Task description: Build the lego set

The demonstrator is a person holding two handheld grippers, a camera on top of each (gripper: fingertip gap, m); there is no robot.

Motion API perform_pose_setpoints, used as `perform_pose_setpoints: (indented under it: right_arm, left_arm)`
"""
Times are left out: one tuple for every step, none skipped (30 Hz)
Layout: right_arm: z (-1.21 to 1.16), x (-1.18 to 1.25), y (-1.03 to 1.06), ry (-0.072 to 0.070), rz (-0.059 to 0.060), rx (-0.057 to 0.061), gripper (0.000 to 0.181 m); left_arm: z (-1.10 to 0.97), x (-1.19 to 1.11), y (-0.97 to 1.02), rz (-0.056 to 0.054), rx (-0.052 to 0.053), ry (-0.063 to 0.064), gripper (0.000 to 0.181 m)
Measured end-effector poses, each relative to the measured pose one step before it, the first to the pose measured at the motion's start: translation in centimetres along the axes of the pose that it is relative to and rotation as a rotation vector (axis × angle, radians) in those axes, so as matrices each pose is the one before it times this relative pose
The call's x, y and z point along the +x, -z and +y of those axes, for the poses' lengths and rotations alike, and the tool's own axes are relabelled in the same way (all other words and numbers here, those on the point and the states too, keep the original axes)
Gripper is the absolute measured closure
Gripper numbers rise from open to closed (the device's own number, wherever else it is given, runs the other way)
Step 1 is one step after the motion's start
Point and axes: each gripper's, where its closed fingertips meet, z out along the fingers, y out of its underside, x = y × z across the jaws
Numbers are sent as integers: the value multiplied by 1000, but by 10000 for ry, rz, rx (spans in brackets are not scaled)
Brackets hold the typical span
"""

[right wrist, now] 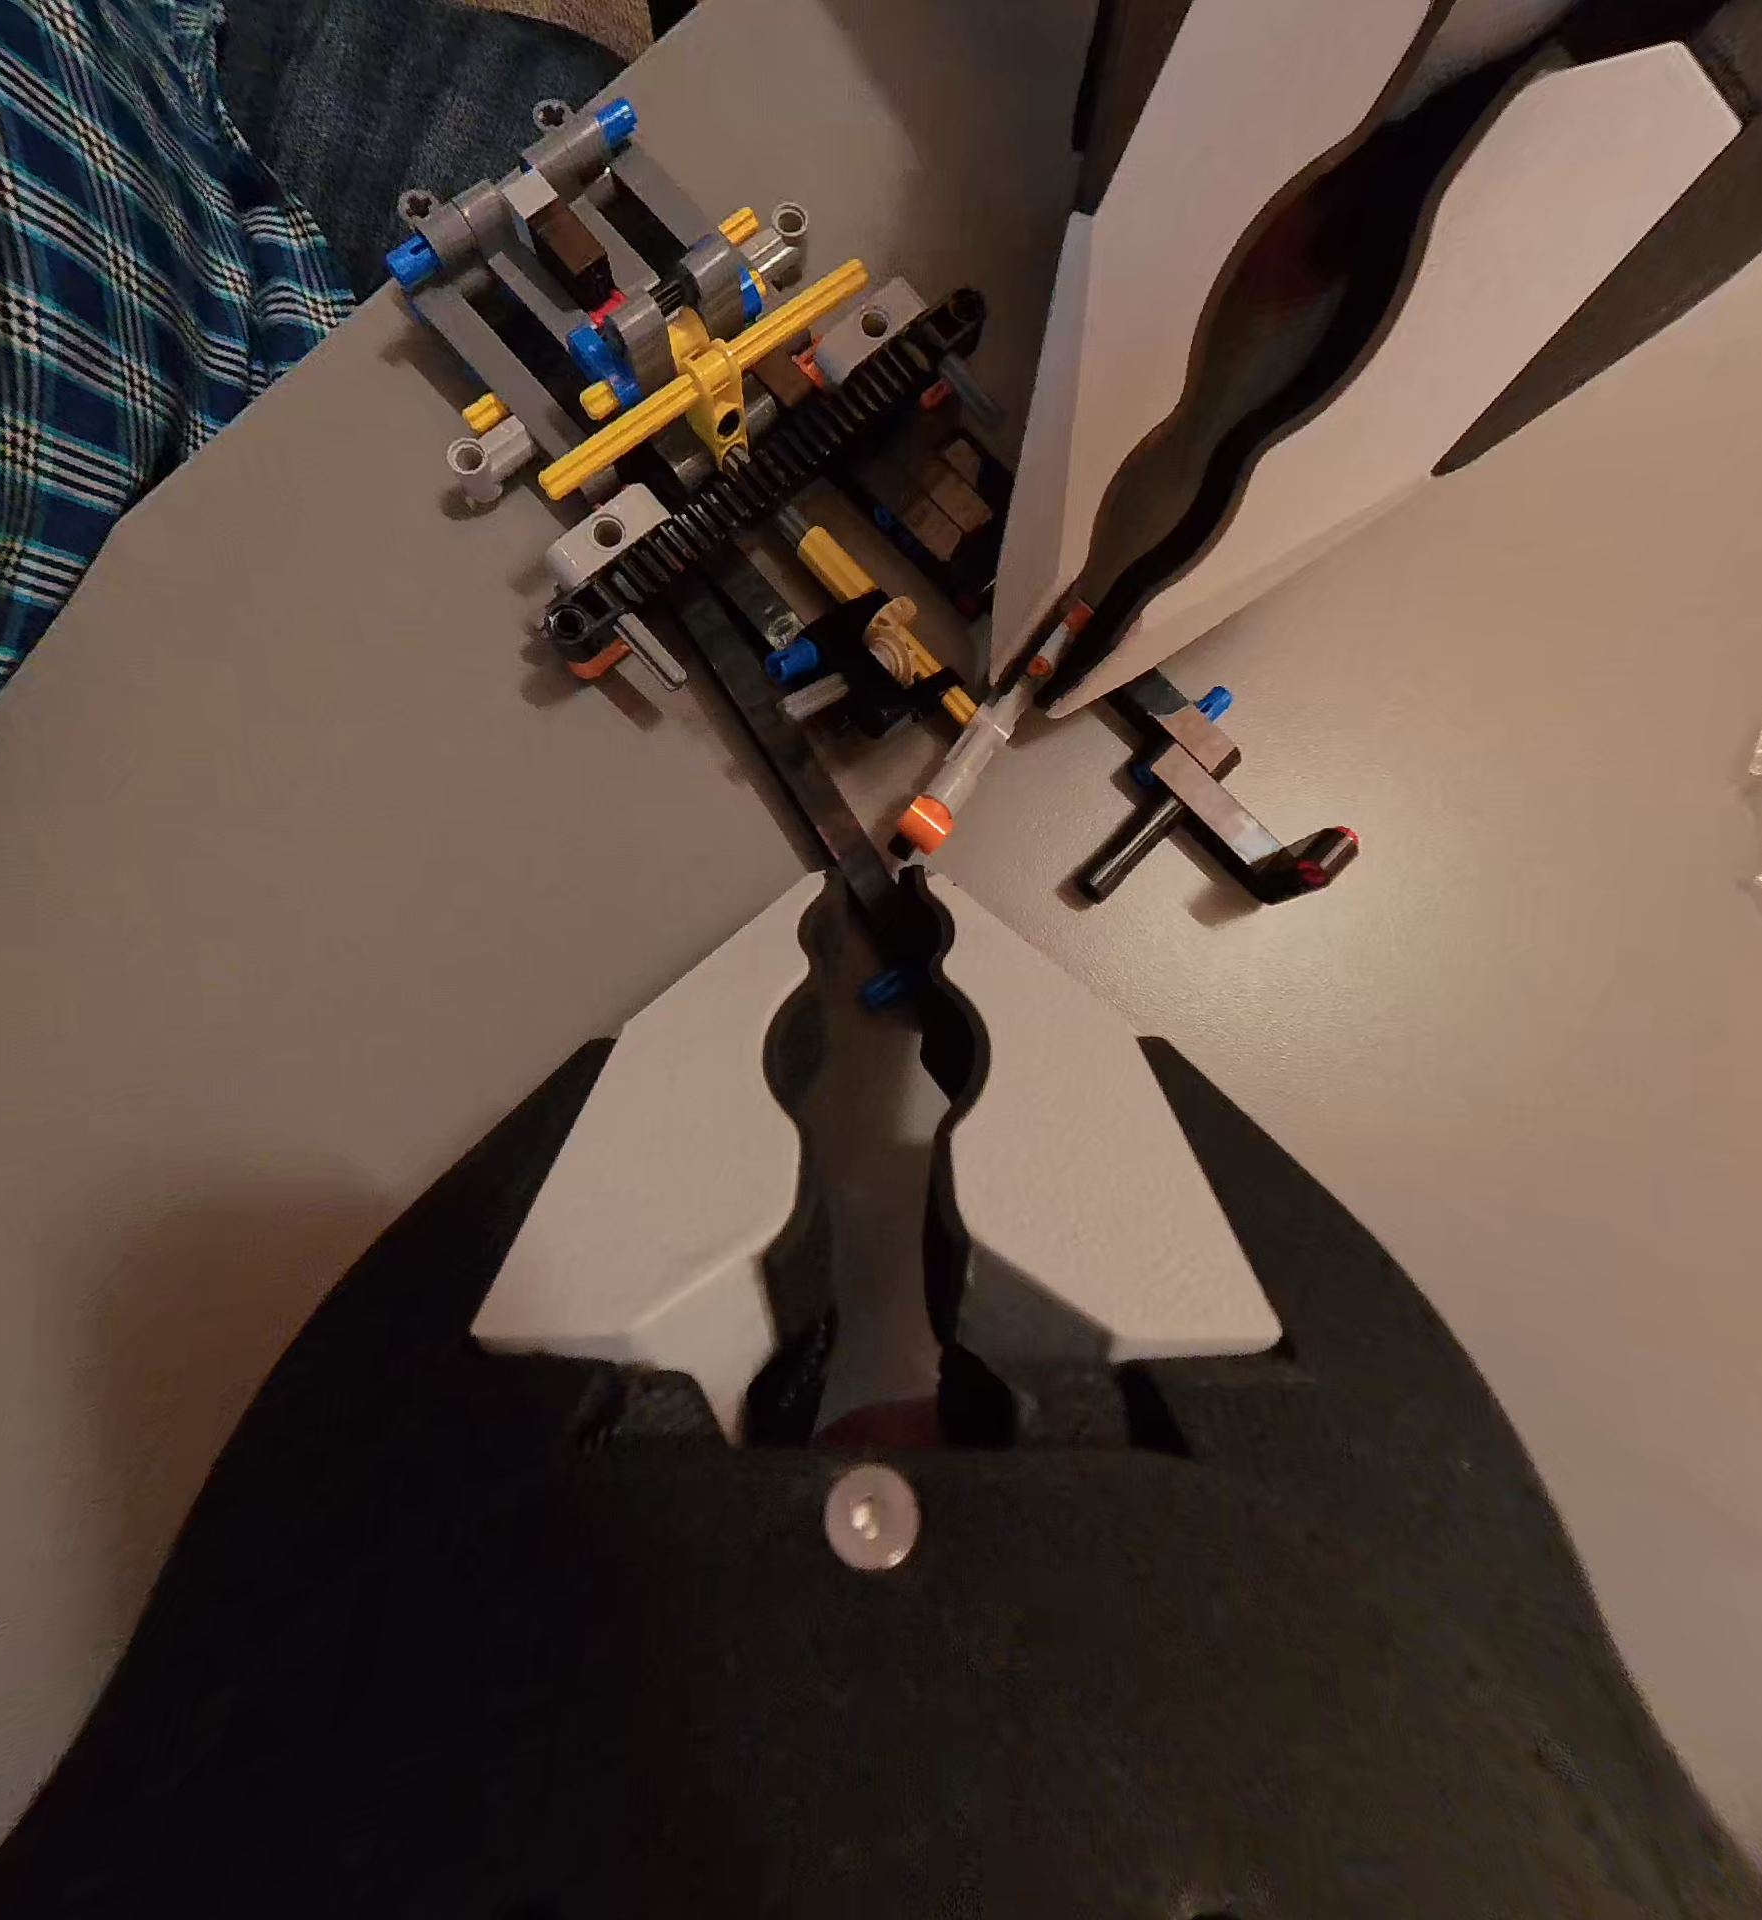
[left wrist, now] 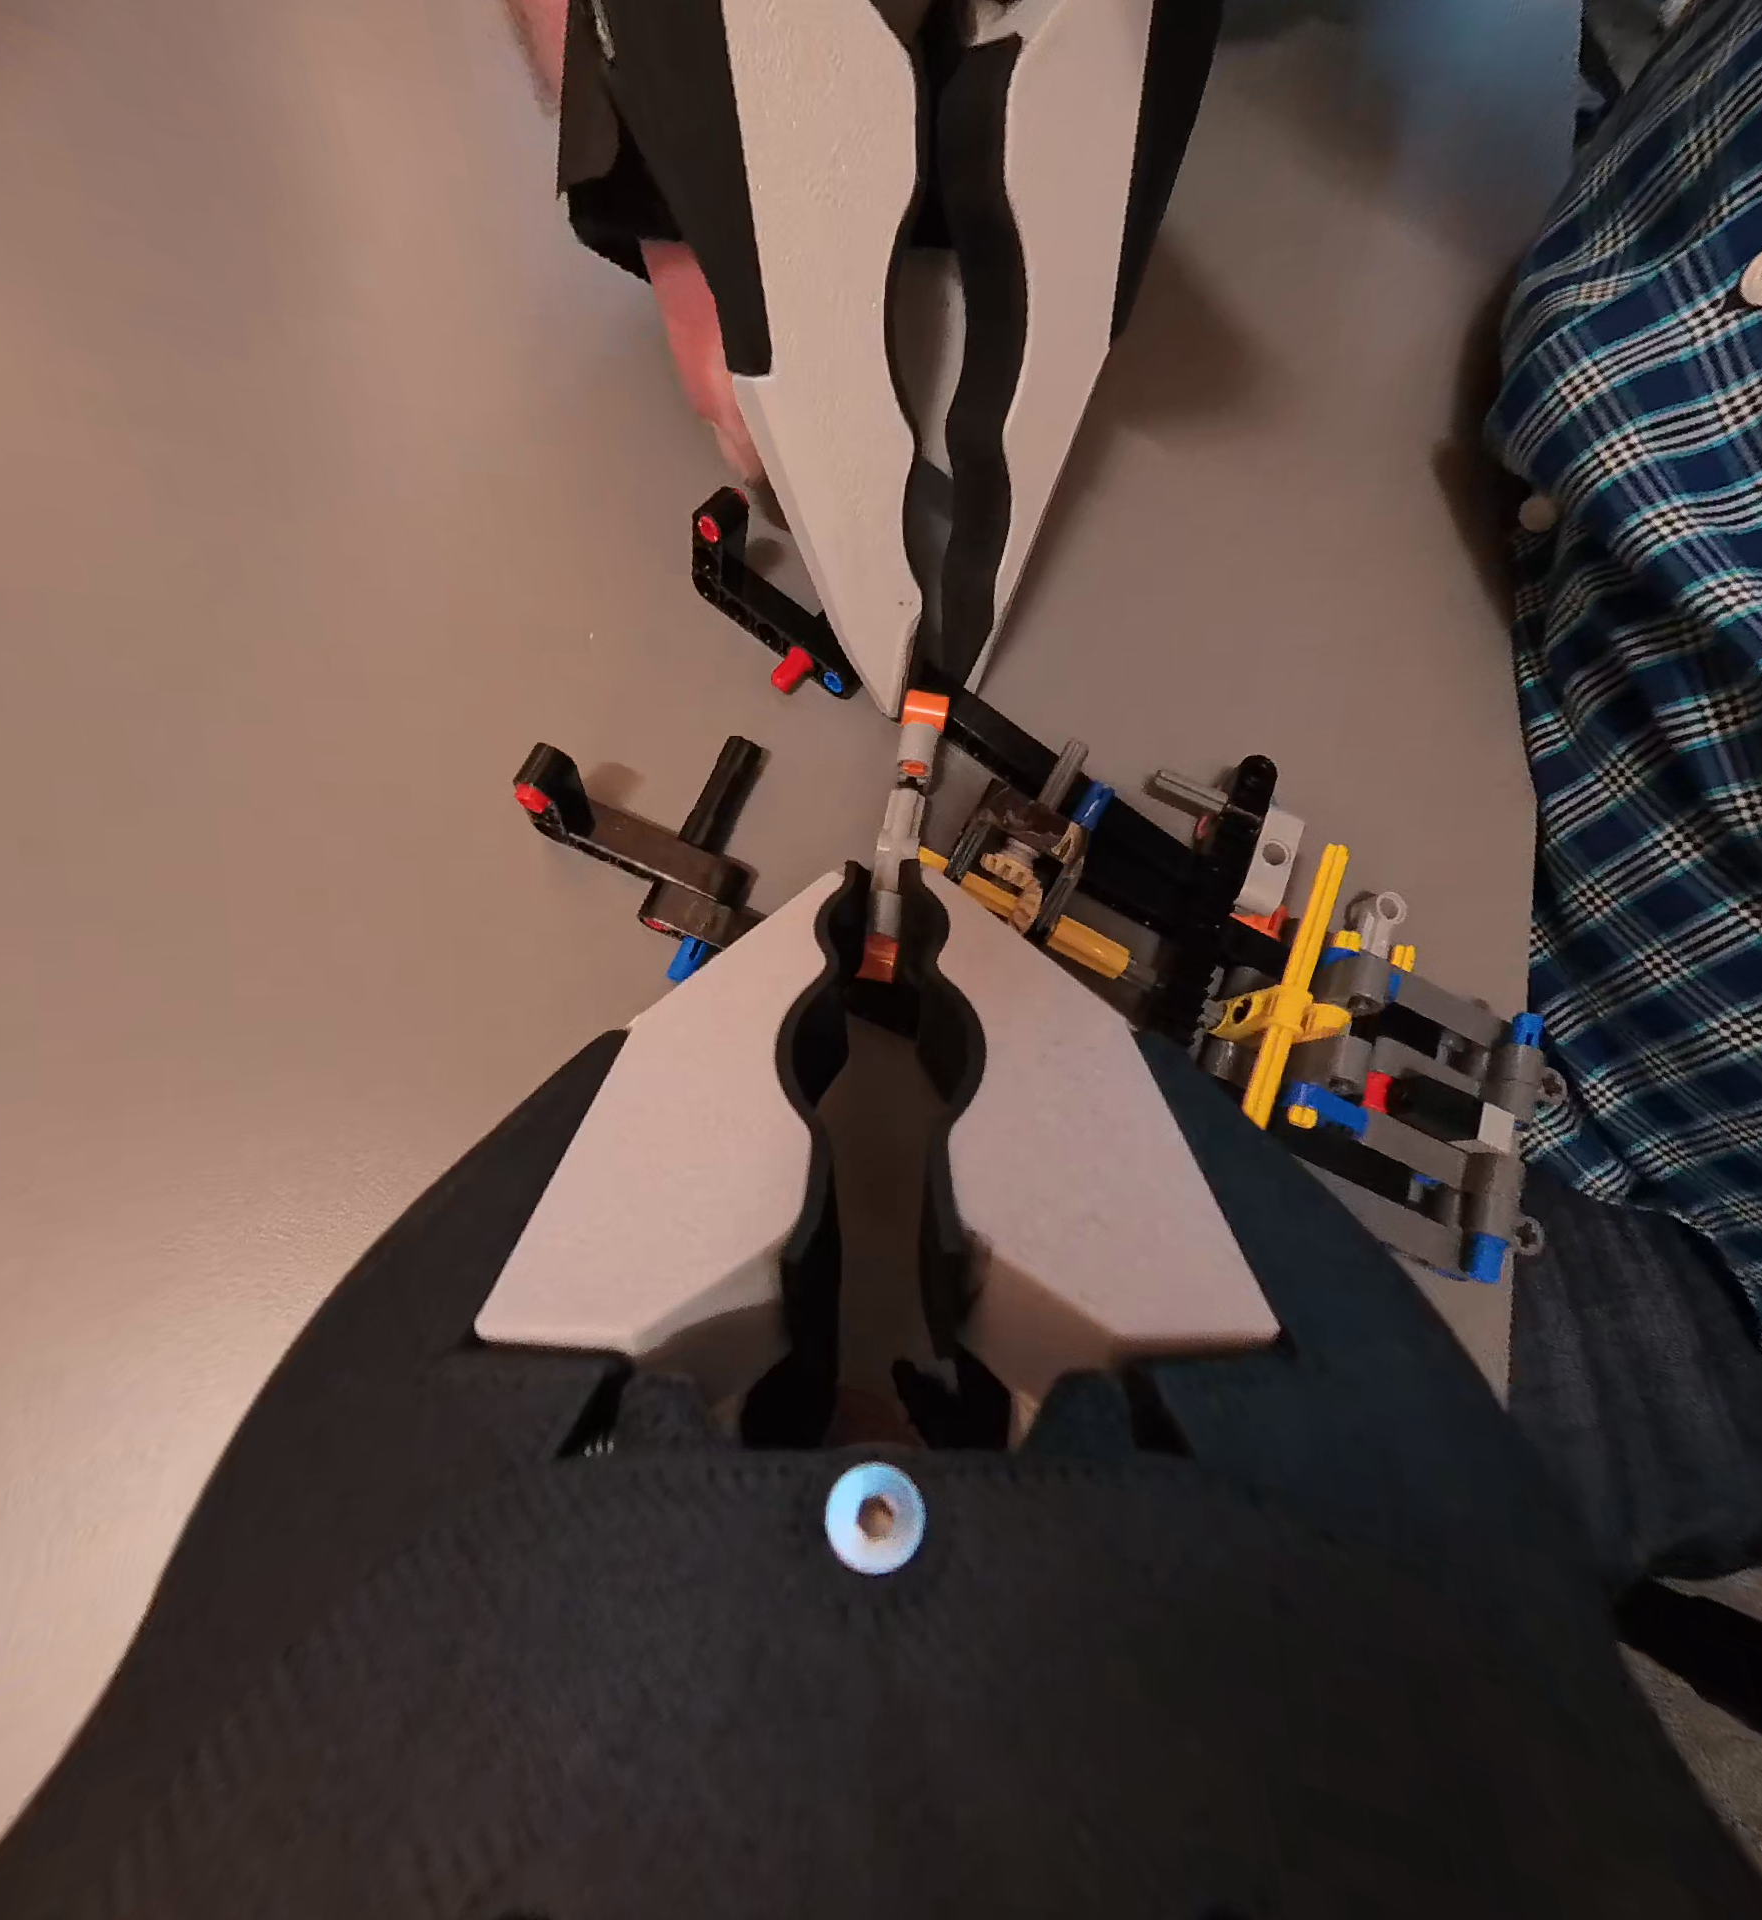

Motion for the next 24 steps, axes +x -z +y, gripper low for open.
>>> perform_pose_setpoints:
  right_arm:
    - [-9, -5, 13, -3, -13, -10, 173]
    - [-5, -15, 4, 10, -2, -14, 173]
    - [-8, 2, 3, 5, -2, -7, 173]
    - [-13, -3, -7, -5, -10, 10, 173]
    - [-6, -2, 8, -17, -18, 5, 173]
    - [-4, 0, -8, 5, -8, -9, 173]
    - [-13, 12, -2, 11, -3, -6, 173]
    - [-6, 5, -5, 3, -3, 1, 173]
    - [-12, 6, 9, 0, -12, -11, 173]
    - [-2, -4, -11, 5, -12, -17, 173]
    - [-17, 1, -5, 21, -2, -8, 173]
    - [-10, 5, 4, 10, -7, -1, 173]
    - [-5, -11, -5, 8, -17, 0, 173]
    - [-24, -4, -5, 19, -14, 5, 173]
    - [-5, -13, -8, 30, -10, -9, 173]
    - [-4, -2, 3, 21, -18, -13, 173]
    - [-17, -1, -5, 27, -26, -7, 173]
    - [-9, -10, -7, 21, -23, 3, 173]
    - [-18, -13, -13, 19, -20, 5, 173]
    - [-4, -22, -4, 15, -29, 0, 173]
    - [-6, -6, 5, 6, -34, -2, 173]
    - [6, -3, -1, 19, -23, -11, 173]
    - [-6, -16, -1, 9, -24, -19, 173]
    - [2, -4, -5, -10, -25, -10, 173]
  left_arm:
    - [31, 4, -11, -12, -94, -105, 177]
    - [25, 1, -4, -33, -111, -103, 177]
    - [12, 2, -35, -58, -137, -139, 177]
    - [21, 14, 2, -58, -156, -183, 177]
    - [31, 27, 32, -33, -160, -215, 177]
    - [11, 26, -6, 6, -123, -150, 177]
    - [8, 19, -20, 16, -85, -145, 177]
    - [5, 27, 15, 36, -75, -154, 177]
    - [19, 16, 1, 35, -57, -145, 177]
    - [0, 17, -5, 38, -40, -145, 177]
    - [3, 23, -6, 33, -43, -158, 177]
    - [7, 15, 5, 32, -57, -168, 177]
    - [-3, 23, 1, 49, -58, -137, 177]
    - [-18, 40, -22, 65, -29, -131, 177]
    - [4, 29, -7, 67, -15, -129, 177]
    - [17, 14, 9, 69, -15, -90, 177]
    - [9, 37, -10, 61, -31, -100, 177]
    - [9, 15, 12, 54, -43, -90, 177]
    - [7, 28, 5, 42, -48, -94, 177]
    - [0, 16, -12, 29, -44, -87, 177]
    - [4, 10, -8, 31, -27, -30, 177]
    - [-5, -1, 0, 15, -19, -13, 177]
    - [-17, -7, -6, -23, -31, -13, 177]
    - [-4, -11, 3, -58, -26, -44, 177]
